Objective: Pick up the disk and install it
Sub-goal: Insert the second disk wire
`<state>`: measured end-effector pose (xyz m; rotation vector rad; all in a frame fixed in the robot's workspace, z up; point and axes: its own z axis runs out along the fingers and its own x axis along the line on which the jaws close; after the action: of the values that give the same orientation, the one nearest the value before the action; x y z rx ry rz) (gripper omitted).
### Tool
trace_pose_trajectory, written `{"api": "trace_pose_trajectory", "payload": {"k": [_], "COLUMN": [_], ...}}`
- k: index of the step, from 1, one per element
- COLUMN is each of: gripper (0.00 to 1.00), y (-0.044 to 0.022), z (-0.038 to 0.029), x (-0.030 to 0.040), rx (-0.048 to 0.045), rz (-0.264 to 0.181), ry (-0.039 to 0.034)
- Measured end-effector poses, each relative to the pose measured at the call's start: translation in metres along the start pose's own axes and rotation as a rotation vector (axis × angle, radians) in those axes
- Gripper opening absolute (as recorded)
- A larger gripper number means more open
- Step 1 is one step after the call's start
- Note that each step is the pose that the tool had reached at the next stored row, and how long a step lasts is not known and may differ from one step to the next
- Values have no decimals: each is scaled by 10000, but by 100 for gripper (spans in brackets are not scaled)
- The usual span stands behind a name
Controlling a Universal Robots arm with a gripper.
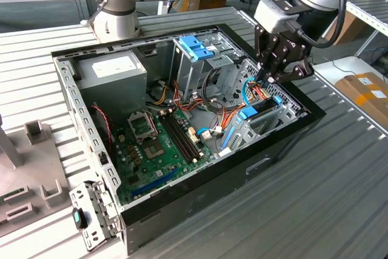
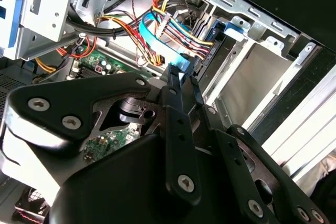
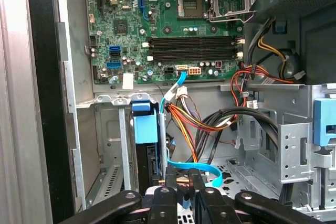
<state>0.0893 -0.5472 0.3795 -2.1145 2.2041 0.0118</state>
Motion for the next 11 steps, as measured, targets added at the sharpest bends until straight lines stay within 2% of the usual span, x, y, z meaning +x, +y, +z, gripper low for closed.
{"api": "trace_pose_trajectory", "payload": {"k": [5,11], "gripper": [24,24], "y": [2,3], "z": [1,28], "x": [0,2], "rx": [0,1], "rz": [0,1], "ry": [0,33]}}
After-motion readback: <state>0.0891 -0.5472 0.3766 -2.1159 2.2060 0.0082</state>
